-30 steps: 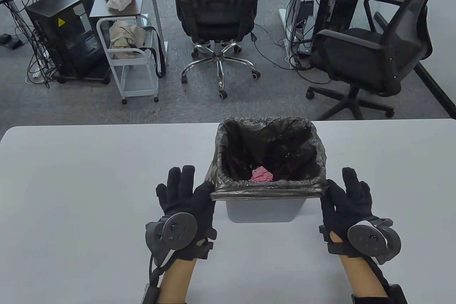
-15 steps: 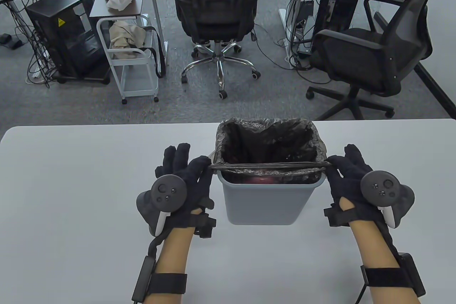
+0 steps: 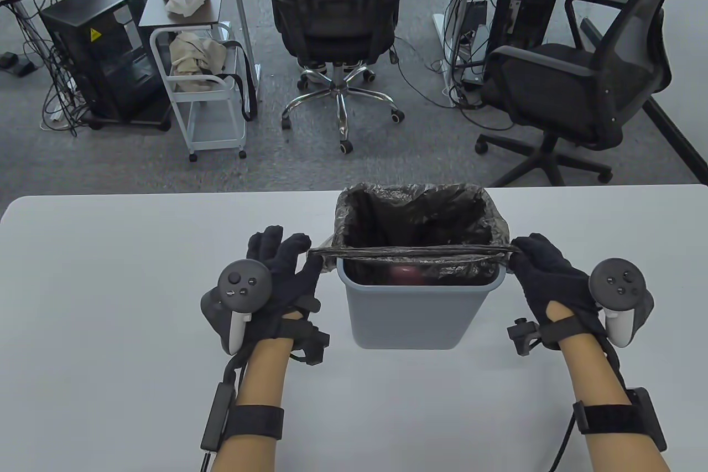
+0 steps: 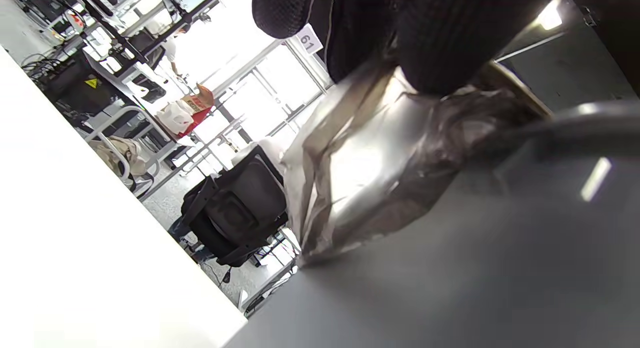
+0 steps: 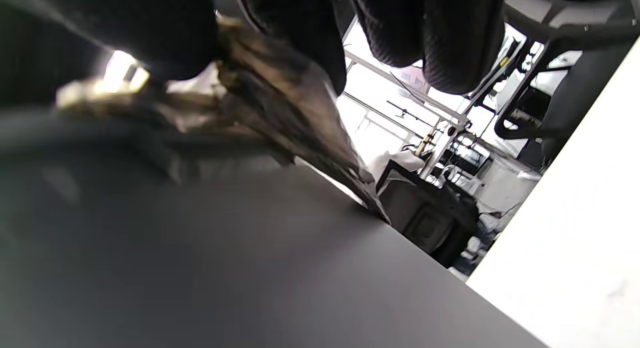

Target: Twist garbage bag top to tighten it

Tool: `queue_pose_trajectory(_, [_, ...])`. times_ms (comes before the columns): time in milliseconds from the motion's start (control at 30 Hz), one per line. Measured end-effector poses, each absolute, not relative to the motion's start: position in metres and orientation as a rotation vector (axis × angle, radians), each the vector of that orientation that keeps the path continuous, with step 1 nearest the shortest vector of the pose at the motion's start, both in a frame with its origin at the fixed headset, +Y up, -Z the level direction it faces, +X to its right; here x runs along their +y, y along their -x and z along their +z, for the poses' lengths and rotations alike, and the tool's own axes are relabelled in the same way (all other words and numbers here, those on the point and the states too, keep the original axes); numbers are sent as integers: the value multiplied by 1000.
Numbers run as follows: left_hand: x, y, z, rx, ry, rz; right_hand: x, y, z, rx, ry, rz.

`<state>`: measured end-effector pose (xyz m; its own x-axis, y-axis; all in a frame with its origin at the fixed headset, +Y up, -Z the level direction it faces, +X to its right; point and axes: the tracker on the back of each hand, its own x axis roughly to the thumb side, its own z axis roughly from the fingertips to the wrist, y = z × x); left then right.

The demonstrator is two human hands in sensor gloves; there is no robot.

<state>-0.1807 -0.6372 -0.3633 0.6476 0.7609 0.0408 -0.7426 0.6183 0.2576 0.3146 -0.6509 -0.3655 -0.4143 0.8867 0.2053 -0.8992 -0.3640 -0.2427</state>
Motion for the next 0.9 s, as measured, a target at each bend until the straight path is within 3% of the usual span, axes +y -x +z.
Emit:
queue_pose_trajectory(300, [-623,229,-368,224,-288,877,-660,-363,-374,-361,102,1933])
queue_pose_trajectory(467, [-596,227,-403,257,-199,772,-640,-355,-408,-138,141,1942])
queue_pose_trajectory(633, [-586,202,-435,210,-15,816,-626,-346,-437,9,198,1923])
queue_pose_trajectory(700, [-591,191,-445,197,61,833,-625,-340,-446,88,198,1918])
queue_pose_trajectory(767, [-600,181,-454,172,235,857,-628,-330,-454,188,173,1899])
queue_pose_trajectory(900, [-610,168,-464,134,332,909,-633,-313,-464,295,70,1893])
